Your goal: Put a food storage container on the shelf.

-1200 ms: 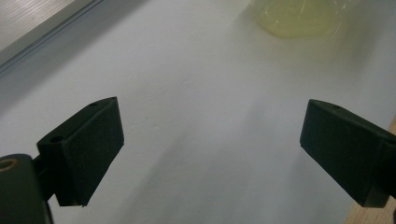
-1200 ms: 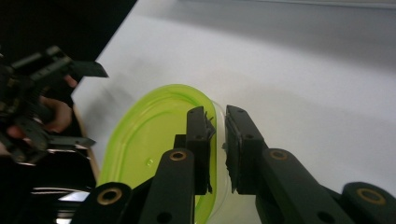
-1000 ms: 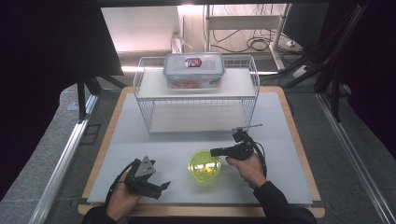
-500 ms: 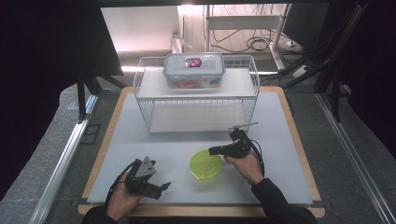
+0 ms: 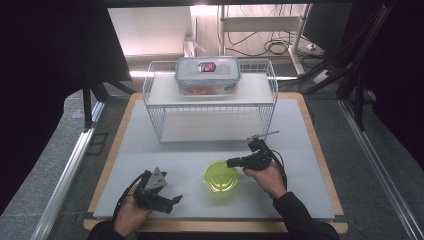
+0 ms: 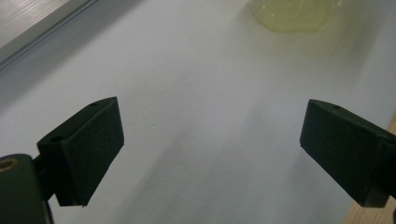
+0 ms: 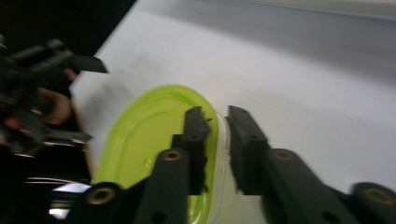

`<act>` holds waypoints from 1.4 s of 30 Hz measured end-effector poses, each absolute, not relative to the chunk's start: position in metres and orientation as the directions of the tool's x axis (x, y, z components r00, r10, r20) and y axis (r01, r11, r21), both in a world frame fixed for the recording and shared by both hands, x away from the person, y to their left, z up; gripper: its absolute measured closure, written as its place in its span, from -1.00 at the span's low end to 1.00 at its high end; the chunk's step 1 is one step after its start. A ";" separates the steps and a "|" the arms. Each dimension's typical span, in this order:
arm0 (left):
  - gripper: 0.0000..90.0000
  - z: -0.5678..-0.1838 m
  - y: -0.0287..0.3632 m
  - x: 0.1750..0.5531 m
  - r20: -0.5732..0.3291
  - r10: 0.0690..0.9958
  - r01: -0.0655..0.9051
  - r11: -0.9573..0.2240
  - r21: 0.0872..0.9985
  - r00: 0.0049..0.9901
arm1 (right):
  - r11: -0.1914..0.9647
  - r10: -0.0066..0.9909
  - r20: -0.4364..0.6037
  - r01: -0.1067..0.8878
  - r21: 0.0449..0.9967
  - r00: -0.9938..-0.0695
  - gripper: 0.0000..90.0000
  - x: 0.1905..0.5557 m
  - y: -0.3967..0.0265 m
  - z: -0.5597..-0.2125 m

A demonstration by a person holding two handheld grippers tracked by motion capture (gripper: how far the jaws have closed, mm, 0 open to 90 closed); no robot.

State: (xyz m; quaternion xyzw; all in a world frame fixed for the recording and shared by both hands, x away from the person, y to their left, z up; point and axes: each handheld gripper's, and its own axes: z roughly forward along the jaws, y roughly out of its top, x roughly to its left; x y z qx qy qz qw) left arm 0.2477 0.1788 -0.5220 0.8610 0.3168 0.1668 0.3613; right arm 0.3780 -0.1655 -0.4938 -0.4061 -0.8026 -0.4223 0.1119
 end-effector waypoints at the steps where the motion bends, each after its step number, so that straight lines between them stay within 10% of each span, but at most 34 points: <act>1: -0.86 -0.522 0.179 0.248 0.058 0.666 0.425 -0.538 0.728 0.744 | 0.309 0.569 0.515 0.747 0.589 -0.641 0.52 0.376 -0.167 -0.494; 42: -0.86 -0.520 0.180 0.247 0.059 0.672 0.418 -0.525 0.741 0.738 | 0.131 0.433 0.731 0.839 0.528 -0.528 0.87 0.370 -0.189 -0.479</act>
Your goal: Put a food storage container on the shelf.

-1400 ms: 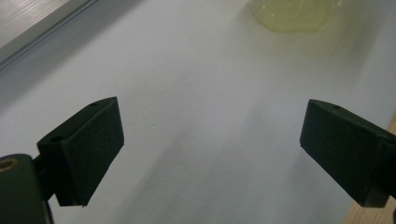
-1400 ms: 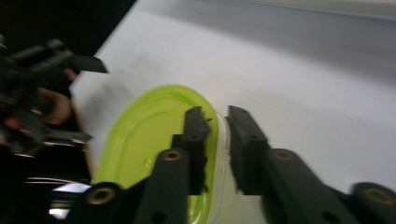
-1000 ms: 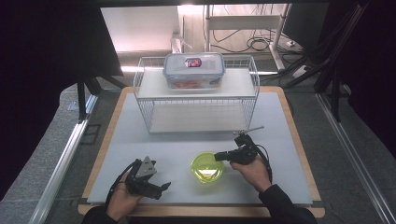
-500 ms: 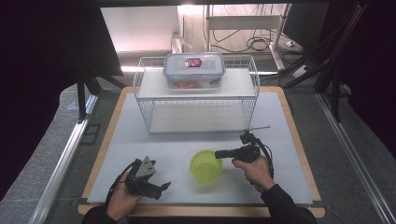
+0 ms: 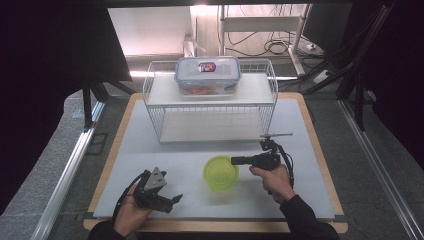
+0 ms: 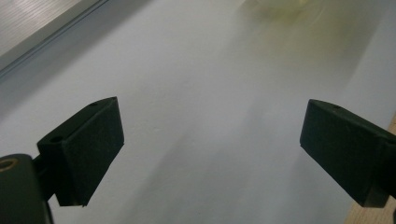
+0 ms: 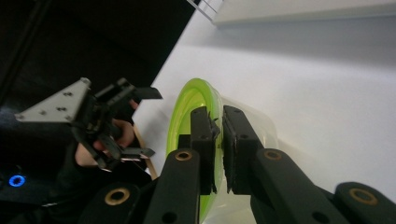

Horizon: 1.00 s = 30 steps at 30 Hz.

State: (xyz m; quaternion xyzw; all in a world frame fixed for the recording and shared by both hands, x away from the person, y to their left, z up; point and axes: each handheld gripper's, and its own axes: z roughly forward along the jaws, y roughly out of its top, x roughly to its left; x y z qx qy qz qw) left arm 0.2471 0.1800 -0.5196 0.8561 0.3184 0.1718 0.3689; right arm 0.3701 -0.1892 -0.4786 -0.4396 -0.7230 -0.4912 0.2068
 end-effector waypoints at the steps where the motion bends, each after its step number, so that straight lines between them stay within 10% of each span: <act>1: -0.86 -0.519 0.180 0.247 0.058 0.672 0.418 -0.524 0.742 0.738 | 0.122 0.422 0.740 0.841 0.527 -0.524 0.87 0.370 -0.189 -0.476; 30: -0.87 -0.517 0.183 0.247 0.045 0.675 0.410 -0.499 0.764 0.737 | -0.065 0.330 0.735 0.762 0.644 -0.593 0.87 0.418 -0.184 -0.312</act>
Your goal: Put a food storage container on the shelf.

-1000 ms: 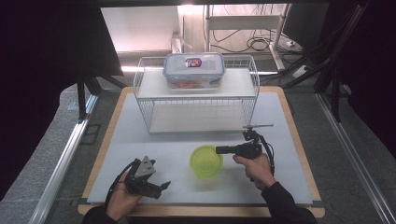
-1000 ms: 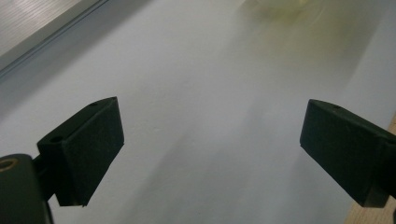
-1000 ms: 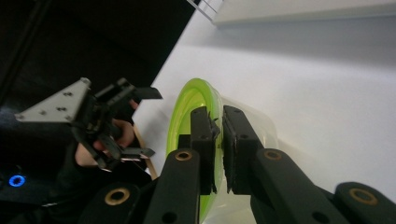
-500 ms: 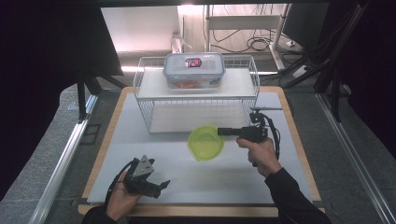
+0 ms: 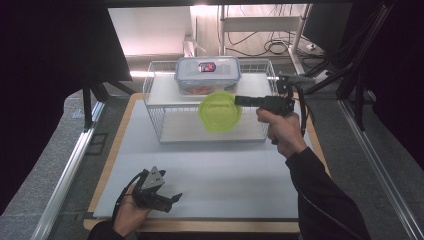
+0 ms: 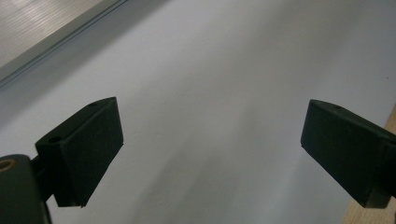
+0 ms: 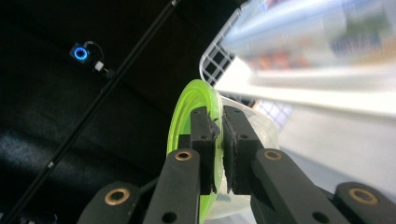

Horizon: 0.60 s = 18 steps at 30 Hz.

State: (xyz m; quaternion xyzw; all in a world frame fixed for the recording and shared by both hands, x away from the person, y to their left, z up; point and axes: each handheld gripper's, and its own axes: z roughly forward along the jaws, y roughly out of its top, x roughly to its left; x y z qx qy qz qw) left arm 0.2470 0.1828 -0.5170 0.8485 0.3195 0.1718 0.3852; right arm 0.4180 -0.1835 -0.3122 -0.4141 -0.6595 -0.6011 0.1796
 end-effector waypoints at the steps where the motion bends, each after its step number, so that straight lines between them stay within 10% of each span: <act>1: -0.87 -0.517 0.183 0.247 0.045 0.674 0.410 -0.499 0.763 0.737 | -0.074 0.333 0.734 0.760 0.645 -0.591 0.87 0.421 -0.183 -0.306; 18: -0.87 -0.517 0.184 0.247 0.041 0.668 0.406 -0.498 0.766 0.743 | -0.231 0.422 0.725 0.709 0.667 -0.545 0.86 0.488 -0.162 -0.249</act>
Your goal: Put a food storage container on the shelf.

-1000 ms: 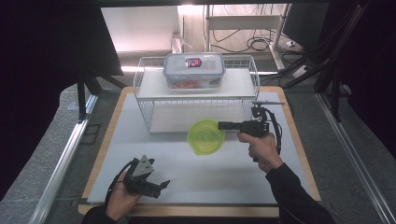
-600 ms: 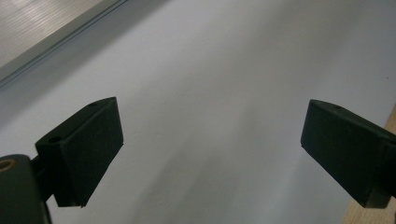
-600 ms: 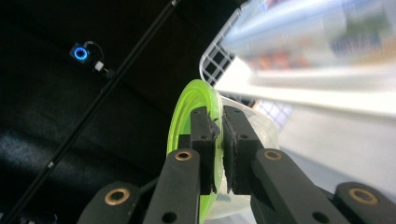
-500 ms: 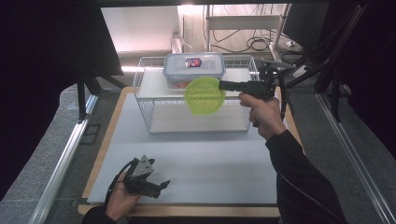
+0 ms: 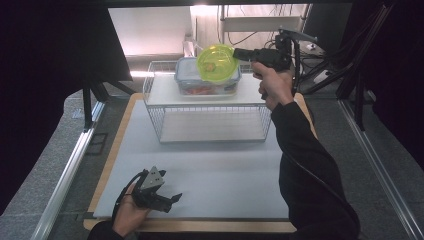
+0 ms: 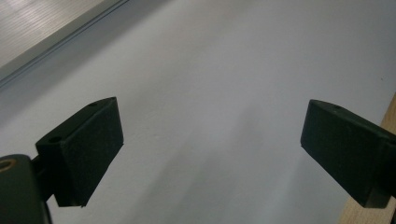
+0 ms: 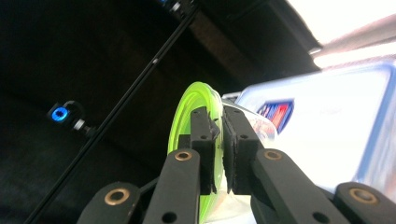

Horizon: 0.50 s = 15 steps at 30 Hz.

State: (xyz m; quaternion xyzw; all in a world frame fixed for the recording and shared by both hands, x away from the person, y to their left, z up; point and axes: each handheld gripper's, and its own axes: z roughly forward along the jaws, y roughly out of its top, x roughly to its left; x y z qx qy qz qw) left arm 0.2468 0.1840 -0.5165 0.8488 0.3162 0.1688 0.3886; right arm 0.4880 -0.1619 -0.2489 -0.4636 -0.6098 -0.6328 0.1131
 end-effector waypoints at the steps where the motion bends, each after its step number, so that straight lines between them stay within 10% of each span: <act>1: -0.87 -0.516 0.184 0.247 0.041 0.667 0.405 -0.498 0.767 0.744 | -0.238 0.427 0.725 0.706 0.667 -0.541 0.86 0.492 -0.159 -0.248; 15: -0.87 -0.516 0.184 0.246 0.034 0.659 0.401 -0.496 0.771 0.751 | -0.316 0.465 0.752 0.705 0.634 -0.467 0.85 0.534 -0.125 -0.260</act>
